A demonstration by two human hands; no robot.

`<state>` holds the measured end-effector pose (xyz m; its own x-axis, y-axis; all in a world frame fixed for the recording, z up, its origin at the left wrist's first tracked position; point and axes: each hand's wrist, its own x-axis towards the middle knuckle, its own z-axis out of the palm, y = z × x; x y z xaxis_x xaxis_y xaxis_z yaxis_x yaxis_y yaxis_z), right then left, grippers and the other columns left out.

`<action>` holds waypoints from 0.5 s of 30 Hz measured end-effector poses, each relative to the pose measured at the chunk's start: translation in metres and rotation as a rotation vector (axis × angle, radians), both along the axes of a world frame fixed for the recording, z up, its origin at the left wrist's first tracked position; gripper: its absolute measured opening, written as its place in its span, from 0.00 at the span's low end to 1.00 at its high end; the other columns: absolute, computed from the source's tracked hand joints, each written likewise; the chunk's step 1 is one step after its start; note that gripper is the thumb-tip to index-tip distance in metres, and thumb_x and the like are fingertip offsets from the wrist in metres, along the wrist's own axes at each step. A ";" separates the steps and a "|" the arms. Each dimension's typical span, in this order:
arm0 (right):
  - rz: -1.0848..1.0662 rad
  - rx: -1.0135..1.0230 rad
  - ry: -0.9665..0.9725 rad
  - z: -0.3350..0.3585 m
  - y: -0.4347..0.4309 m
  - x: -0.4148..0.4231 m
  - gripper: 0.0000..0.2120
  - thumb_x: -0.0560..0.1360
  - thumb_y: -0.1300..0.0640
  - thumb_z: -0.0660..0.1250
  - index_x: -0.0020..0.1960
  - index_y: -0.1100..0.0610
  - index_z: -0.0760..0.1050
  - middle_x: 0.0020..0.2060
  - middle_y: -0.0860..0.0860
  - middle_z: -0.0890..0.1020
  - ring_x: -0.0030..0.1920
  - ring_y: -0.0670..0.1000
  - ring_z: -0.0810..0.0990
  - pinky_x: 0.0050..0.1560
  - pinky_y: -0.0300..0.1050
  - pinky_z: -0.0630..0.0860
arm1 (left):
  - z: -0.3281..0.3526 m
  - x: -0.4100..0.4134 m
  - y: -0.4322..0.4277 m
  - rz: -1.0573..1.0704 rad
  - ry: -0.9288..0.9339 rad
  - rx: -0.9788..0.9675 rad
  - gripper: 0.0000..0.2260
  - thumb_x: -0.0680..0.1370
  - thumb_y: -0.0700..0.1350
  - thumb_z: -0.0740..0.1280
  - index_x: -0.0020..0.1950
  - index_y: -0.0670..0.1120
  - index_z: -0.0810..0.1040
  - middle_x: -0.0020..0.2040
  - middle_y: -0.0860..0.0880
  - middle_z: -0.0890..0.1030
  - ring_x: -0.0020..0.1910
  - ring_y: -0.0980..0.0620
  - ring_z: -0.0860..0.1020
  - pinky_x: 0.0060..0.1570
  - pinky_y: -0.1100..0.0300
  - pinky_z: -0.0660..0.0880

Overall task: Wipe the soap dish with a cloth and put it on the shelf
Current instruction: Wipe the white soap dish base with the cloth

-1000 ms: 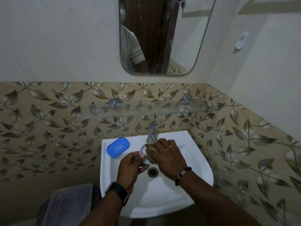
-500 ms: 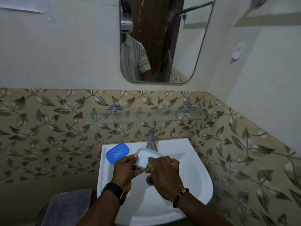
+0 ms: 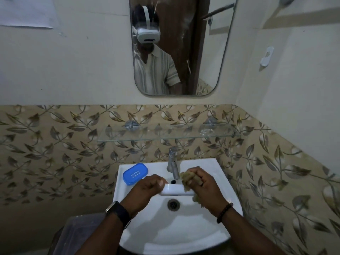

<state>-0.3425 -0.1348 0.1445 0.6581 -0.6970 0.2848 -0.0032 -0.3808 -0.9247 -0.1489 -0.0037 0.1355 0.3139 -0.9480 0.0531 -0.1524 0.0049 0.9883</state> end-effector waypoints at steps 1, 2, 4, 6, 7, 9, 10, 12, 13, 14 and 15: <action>-0.105 -0.050 -0.007 -0.002 -0.002 0.001 0.07 0.79 0.69 0.66 0.50 0.59 0.80 0.44 0.48 0.83 0.47 0.44 0.82 0.48 0.43 0.76 | 0.000 -0.005 -0.002 -0.015 -0.016 -0.003 0.20 0.76 0.60 0.66 0.38 0.44 0.75 0.38 0.47 0.75 0.40 0.54 0.72 0.45 0.57 0.68; -0.200 -0.142 -0.023 -0.004 -0.002 0.004 0.07 0.79 0.66 0.66 0.50 0.56 0.80 0.46 0.46 0.81 0.51 0.44 0.81 0.51 0.42 0.75 | 0.001 -0.012 -0.004 -0.002 -0.016 -0.014 0.19 0.78 0.58 0.66 0.34 0.46 0.71 0.35 0.49 0.71 0.37 0.54 0.69 0.42 0.57 0.65; -0.219 -0.349 -0.065 -0.010 0.009 0.009 0.06 0.80 0.57 0.64 0.51 0.55 0.80 0.53 0.43 0.77 0.58 0.46 0.77 0.57 0.39 0.72 | 0.004 -0.028 -0.012 0.070 0.052 -0.055 0.18 0.81 0.53 0.66 0.33 0.47 0.70 0.33 0.50 0.70 0.36 0.53 0.67 0.41 0.55 0.64; -0.093 -0.527 -0.019 -0.019 0.028 0.016 0.14 0.82 0.51 0.59 0.58 0.56 0.80 0.62 0.44 0.73 0.65 0.48 0.73 0.66 0.41 0.68 | 0.003 -0.037 -0.019 0.116 0.136 -0.068 0.18 0.83 0.47 0.63 0.36 0.39 0.74 0.34 0.45 0.75 0.38 0.49 0.71 0.42 0.53 0.68; -0.060 -0.623 0.026 -0.022 0.033 0.017 0.18 0.83 0.49 0.56 0.63 0.57 0.78 0.66 0.47 0.73 0.69 0.49 0.71 0.71 0.45 0.66 | 0.003 -0.038 -0.021 0.130 0.159 -0.065 0.17 0.84 0.44 0.61 0.39 0.35 0.75 0.36 0.42 0.77 0.38 0.47 0.73 0.41 0.53 0.71; -0.040 -0.750 0.047 -0.024 0.032 0.015 0.22 0.85 0.47 0.50 0.68 0.56 0.75 0.69 0.51 0.74 0.73 0.52 0.69 0.75 0.51 0.63 | 0.005 -0.039 -0.021 0.149 0.182 -0.077 0.15 0.84 0.40 0.60 0.43 0.32 0.75 0.37 0.40 0.79 0.39 0.45 0.74 0.40 0.54 0.74; -0.034 -0.782 0.027 -0.024 0.028 0.013 0.21 0.86 0.48 0.49 0.68 0.54 0.74 0.69 0.51 0.75 0.73 0.53 0.70 0.75 0.52 0.63 | 0.007 -0.041 -0.021 0.151 0.192 -0.092 0.14 0.84 0.40 0.60 0.43 0.32 0.76 0.37 0.41 0.80 0.39 0.46 0.75 0.41 0.55 0.75; -0.049 -0.785 -0.016 -0.022 0.020 0.011 0.17 0.85 0.50 0.51 0.68 0.50 0.72 0.68 0.50 0.76 0.71 0.52 0.72 0.74 0.51 0.64 | 0.011 -0.047 -0.020 0.162 0.260 -0.122 0.15 0.83 0.40 0.60 0.41 0.36 0.79 0.37 0.43 0.81 0.38 0.49 0.77 0.42 0.57 0.77; -0.081 -0.737 -0.033 -0.024 0.017 0.011 0.15 0.84 0.52 0.53 0.67 0.49 0.71 0.67 0.48 0.76 0.70 0.51 0.73 0.72 0.51 0.65 | 0.011 -0.050 -0.020 0.174 0.319 -0.139 0.15 0.83 0.41 0.60 0.41 0.39 0.80 0.38 0.45 0.82 0.38 0.51 0.78 0.42 0.58 0.78; -0.139 -0.647 -0.056 -0.026 0.015 0.010 0.14 0.83 0.53 0.55 0.66 0.48 0.72 0.65 0.45 0.77 0.68 0.50 0.74 0.70 0.51 0.68 | 0.012 -0.052 -0.021 0.188 0.386 -0.157 0.14 0.82 0.43 0.60 0.42 0.40 0.81 0.39 0.45 0.83 0.39 0.52 0.80 0.44 0.58 0.79; -0.213 -0.502 -0.085 -0.027 0.013 0.010 0.13 0.83 0.52 0.56 0.64 0.45 0.72 0.62 0.42 0.78 0.65 0.48 0.76 0.65 0.50 0.72 | 0.009 -0.053 -0.022 0.202 0.455 -0.176 0.13 0.82 0.44 0.60 0.45 0.39 0.81 0.42 0.45 0.84 0.42 0.51 0.81 0.46 0.57 0.81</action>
<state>-0.3324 -0.1221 0.1172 0.4778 -0.5768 0.6625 -0.0619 -0.7744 -0.6296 -0.2019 -0.0261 0.1450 0.5175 -0.8554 0.0218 0.2766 0.1914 0.9418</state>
